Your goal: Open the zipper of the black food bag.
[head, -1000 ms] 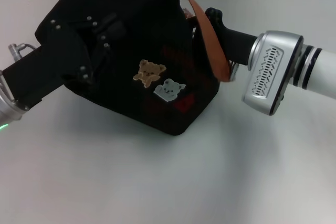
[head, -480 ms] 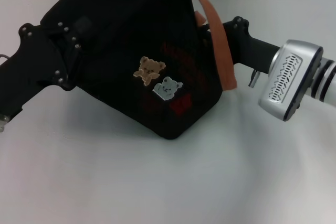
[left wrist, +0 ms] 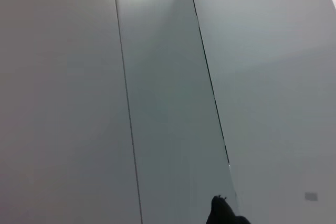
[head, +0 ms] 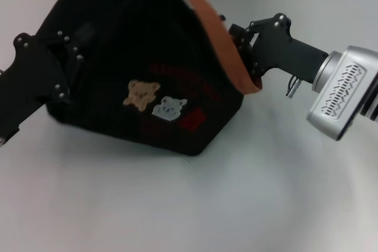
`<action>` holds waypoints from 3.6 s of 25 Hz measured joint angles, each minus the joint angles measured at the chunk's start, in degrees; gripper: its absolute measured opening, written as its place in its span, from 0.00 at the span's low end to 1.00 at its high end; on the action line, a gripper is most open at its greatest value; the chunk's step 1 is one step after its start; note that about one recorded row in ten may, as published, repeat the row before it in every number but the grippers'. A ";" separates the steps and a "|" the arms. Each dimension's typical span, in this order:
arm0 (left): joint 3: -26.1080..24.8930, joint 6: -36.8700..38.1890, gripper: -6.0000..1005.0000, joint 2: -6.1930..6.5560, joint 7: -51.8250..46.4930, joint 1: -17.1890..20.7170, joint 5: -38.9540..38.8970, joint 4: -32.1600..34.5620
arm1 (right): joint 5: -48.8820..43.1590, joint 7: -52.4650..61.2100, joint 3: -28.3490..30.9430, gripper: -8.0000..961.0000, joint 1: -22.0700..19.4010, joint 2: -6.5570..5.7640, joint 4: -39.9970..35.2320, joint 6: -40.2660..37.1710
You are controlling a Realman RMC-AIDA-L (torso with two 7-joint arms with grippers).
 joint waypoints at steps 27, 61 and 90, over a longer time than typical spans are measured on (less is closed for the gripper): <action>-13.97 3.31 0.01 0.55 3.30 15.25 0.59 -5.03 | 0.14 15.50 14.68 0.28 -12.46 -0.29 -1.91 -26.77; -0.48 -10.54 0.07 0.95 -15.47 1.26 12.87 0.92 | -13.52 51.39 5.33 0.67 -20.91 -1.60 -19.10 -43.09; 6.98 2.95 0.80 4.22 -18.21 5.15 21.68 8.58 | -26.67 52.84 -2.50 0.87 -13.54 -0.70 -18.09 -41.03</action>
